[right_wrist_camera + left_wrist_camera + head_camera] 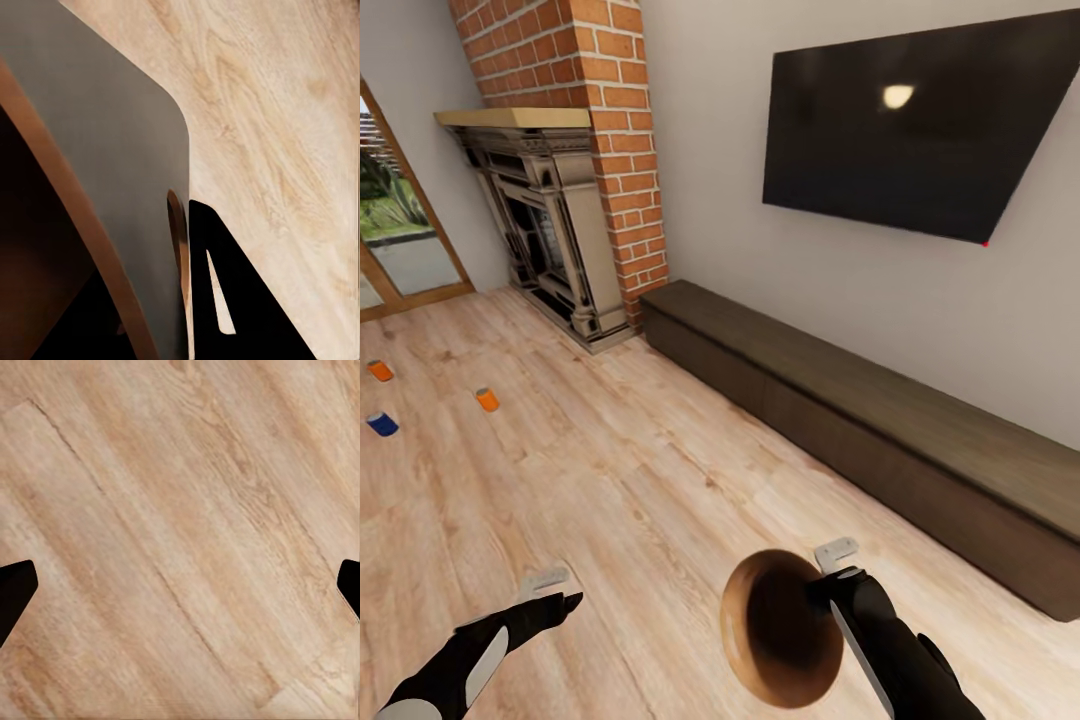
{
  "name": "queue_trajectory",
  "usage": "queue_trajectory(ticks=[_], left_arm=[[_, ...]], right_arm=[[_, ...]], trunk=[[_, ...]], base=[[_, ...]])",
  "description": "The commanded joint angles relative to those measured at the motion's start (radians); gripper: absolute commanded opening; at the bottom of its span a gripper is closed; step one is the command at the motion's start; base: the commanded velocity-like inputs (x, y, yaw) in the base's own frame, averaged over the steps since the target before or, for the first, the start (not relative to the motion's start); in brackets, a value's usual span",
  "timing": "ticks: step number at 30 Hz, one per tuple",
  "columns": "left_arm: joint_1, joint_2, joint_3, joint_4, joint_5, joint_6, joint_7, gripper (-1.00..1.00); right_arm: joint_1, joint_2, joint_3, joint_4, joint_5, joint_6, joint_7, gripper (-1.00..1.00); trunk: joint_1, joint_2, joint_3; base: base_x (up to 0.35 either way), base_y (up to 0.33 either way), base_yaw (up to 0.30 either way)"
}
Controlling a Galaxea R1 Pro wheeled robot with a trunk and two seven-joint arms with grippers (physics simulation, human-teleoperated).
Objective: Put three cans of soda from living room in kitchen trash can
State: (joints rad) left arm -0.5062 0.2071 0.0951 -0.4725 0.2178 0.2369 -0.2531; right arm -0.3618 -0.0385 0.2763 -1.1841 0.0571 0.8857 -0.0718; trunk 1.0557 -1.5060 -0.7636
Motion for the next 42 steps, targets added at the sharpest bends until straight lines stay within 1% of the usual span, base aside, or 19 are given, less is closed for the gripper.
queue_trajectory(ticks=[1, 8, 12, 19, 24, 36, 42], left_arm=[[0.0, 0.0, 0.0, 0.0, 0.0, 0.0, 0.0, 1.0], [0.0, 0.0, 0.0, 0.0, 0.0, 0.0, 0.0, 1.0], [0.0, 0.0, 0.0, 0.0, 0.0, -0.001, 0.0, 1.0], [0.0, 0.0, 0.0, 0.0, 0.0, -0.001, 0.0, 1.0], [0.0, 0.0, 0.0, 0.0, 0.001, -0.001, 0.0, 1.0], [0.0, 0.0, 0.0, 0.0, 0.0, -0.001, 0.0, 1.0], [0.0, 0.0, 0.0, 0.0, 0.0, -0.001, 0.001, 1.0]], right_arm=[[0.0, 0.0, 0.0, 0.0, -0.01, -0.001, 0.004, -1.0], [0.0, 0.003, 0.0, 0.0, -0.01, -0.001, 0.004, -1.0], [0.0, 0.016, 0.0, 0.001, -0.007, -0.001, 0.002, -1.0], [0.0, 0.021, 0.0, 0.001, -0.007, -0.001, 0.001, -1.0], [0.0, 0.021, 0.0, 0.001, -0.007, -0.001, 0.001, -1.0], [0.0, 0.022, 0.0, 0.003, -0.007, -0.001, 0.001, -1.0], [0.0, 0.022, 0.0, 0.003, -0.007, -0.001, 0.001, -1.0]], trunk=[[0.0, 0.0, 0.0], [0.0, 0.0, 0.0], [0.0, 0.0, 0.0], [0.0, 0.0, 0.0], [0.0, 0.0, 0.0], [0.0, 0.0, 0.0], [0.0, 0.0, 0.0]], base=[[0.293, -0.17, 0.258], [0.308, -0.109, 0.258], [0.324, -0.017, 0.258], [0.317, 0.035, 0.258], [0.18, 0.189, 0.258], [0.035, 0.267, 0.258], [0.191, 0.214, 0.249]])
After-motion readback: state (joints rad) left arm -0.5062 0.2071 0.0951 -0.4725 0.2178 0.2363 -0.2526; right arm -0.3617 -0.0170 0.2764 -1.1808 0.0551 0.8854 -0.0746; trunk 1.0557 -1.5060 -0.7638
